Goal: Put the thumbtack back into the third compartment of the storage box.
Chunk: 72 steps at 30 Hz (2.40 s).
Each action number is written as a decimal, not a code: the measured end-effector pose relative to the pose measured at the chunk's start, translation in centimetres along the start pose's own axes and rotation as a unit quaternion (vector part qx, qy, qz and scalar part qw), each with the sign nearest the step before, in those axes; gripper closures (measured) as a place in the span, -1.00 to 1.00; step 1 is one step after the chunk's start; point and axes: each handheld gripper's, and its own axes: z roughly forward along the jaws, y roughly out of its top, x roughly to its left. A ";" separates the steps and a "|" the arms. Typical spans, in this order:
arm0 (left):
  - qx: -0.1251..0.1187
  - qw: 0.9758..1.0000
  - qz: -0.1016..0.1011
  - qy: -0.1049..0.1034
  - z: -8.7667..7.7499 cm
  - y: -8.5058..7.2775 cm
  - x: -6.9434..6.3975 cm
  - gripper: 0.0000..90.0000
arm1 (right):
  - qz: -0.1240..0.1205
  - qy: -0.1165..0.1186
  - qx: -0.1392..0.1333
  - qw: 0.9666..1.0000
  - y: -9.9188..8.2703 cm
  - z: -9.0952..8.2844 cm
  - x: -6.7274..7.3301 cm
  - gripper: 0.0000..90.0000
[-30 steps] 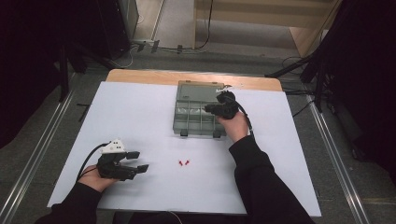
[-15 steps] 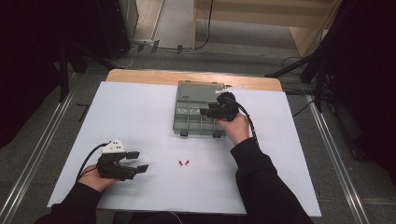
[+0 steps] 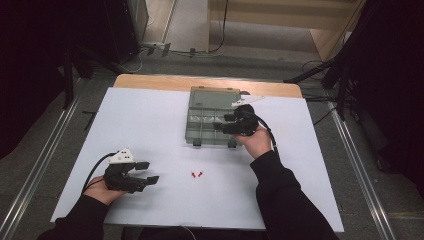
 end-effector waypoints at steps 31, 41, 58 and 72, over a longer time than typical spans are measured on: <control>0.001 1.000 0.004 -0.005 0.4 0.6 0.2 -0.32 | -0.035 0.051 0.005 0.998 -2.4 -1.6 4.0 -0.25; 0.002 1.000 0.007 -0.007 0.4 0.7 0.2 -0.32 | -0.043 0.061 0.011 0.997 -3.3 -1.7 5.2 -0.26; 0.000 1.000 0.011 -0.010 0.5 1.1 0.5 -0.32 | -0.048 0.071 0.020 0.996 -5.0 -1.2 6.7 -0.25; 0.001 1.000 0.015 -0.013 0.8 1.4 0.4 -0.32 | -0.053 0.078 0.030 0.995 -5.8 -0.6 7.7 -0.23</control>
